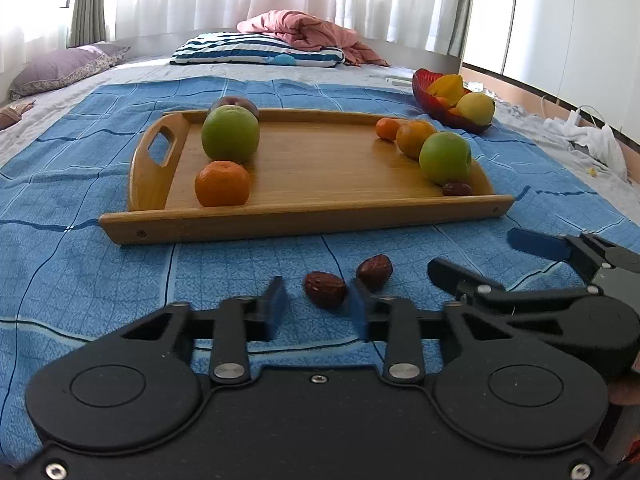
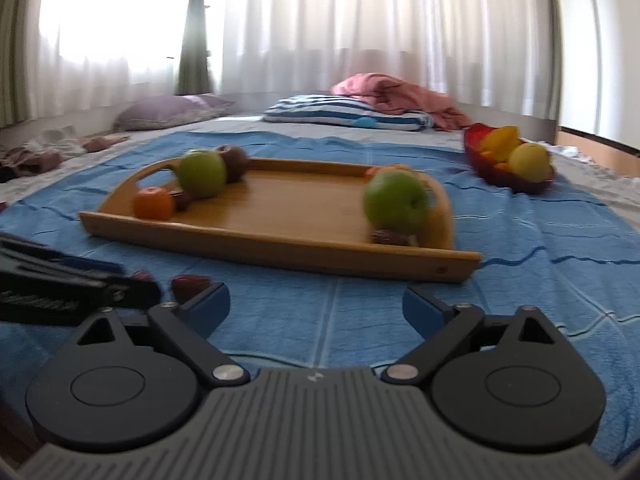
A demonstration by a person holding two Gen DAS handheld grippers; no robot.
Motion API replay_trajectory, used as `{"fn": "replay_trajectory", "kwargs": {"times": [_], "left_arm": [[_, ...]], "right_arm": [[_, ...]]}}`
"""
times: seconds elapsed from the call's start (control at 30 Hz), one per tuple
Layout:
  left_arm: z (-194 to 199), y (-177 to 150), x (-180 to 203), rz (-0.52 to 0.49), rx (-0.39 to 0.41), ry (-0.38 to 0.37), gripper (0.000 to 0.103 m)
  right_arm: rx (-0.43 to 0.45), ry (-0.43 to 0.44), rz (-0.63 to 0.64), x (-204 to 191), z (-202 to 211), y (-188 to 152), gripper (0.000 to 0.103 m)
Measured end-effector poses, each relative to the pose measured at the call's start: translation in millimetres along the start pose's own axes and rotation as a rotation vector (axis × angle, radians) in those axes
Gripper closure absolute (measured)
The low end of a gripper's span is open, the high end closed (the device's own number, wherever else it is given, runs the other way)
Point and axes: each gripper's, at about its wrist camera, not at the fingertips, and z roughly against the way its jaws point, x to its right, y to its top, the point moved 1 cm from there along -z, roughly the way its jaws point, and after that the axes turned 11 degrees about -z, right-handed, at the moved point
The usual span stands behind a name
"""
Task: Organize fruits
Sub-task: 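Move both grippers off the tray to the two brown dates on the blanket, then grasp a brown date with the left gripper while the right grasps the other date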
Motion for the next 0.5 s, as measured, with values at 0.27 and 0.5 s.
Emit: {"fn": "replay_trajectory", "kwargs": {"times": [0.27, 0.5], "left_arm": [[0, 0, -9, 0.020, 0.001, 0.065, 0.080], [-4, -1, -19, 0.031, -0.003, 0.105, 0.081]], "right_arm": [[-0.034, 0.050, 0.017, -20, -5, -2, 0.025], [-0.057, 0.088, 0.039, -42, -11, -3, 0.039]]}}
